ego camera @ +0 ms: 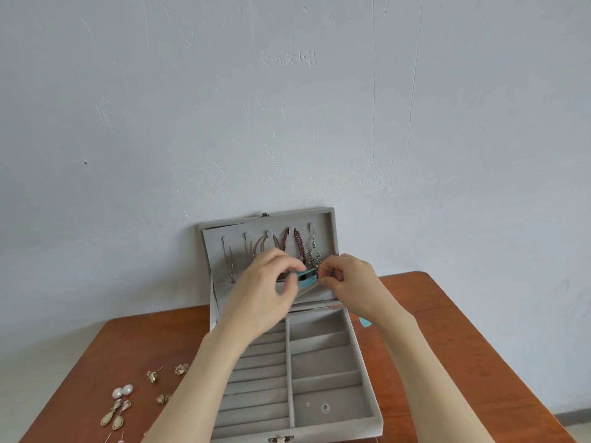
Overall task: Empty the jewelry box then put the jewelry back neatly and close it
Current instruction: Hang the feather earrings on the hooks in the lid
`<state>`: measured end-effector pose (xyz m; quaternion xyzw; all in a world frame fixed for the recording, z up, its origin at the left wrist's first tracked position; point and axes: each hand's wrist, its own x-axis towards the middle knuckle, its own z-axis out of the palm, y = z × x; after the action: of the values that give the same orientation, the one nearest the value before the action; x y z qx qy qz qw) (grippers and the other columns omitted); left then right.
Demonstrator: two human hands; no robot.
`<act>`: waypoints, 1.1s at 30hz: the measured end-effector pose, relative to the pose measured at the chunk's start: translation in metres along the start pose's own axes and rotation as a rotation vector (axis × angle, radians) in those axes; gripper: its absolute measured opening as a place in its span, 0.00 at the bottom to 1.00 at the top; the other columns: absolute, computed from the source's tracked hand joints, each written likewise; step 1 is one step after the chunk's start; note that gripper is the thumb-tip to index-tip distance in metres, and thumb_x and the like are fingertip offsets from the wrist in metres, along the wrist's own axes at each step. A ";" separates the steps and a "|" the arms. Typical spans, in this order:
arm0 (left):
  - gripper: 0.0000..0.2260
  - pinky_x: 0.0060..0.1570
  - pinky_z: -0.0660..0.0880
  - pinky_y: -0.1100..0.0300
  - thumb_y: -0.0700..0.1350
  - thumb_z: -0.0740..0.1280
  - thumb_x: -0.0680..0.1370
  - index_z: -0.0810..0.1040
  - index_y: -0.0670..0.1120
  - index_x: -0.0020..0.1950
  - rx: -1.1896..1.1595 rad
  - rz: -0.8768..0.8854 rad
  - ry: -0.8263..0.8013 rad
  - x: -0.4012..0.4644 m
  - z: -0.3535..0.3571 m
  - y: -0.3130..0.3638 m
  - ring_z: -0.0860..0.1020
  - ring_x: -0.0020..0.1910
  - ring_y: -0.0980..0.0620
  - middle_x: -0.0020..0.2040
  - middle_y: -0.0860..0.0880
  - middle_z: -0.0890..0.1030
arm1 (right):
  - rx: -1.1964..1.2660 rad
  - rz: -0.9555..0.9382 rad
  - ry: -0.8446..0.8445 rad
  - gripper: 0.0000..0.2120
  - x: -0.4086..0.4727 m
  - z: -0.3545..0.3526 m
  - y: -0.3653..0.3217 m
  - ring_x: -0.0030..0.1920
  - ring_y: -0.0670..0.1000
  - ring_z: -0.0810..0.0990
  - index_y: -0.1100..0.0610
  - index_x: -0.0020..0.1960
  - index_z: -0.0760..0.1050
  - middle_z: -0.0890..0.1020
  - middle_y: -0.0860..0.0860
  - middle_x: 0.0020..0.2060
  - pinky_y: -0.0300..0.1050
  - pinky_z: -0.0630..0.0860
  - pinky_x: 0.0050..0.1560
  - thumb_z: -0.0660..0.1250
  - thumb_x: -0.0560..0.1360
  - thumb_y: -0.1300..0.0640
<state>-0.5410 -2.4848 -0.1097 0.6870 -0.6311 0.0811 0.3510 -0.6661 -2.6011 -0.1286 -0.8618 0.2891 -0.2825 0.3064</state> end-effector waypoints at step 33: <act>0.04 0.48 0.64 0.73 0.46 0.71 0.72 0.82 0.54 0.46 -0.228 -0.315 0.165 -0.004 0.003 0.042 0.70 0.50 0.55 0.43 0.56 0.78 | 0.835 0.185 -0.221 0.36 -0.010 -0.028 -0.034 0.29 0.48 0.63 0.42 0.72 0.58 0.77 0.52 0.45 0.43 0.59 0.32 0.34 0.70 0.31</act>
<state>-0.5818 -2.4814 -0.0987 0.7239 -0.4901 0.0092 0.4855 -0.6806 -2.5822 -0.0899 -0.6598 0.1915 -0.2525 0.6813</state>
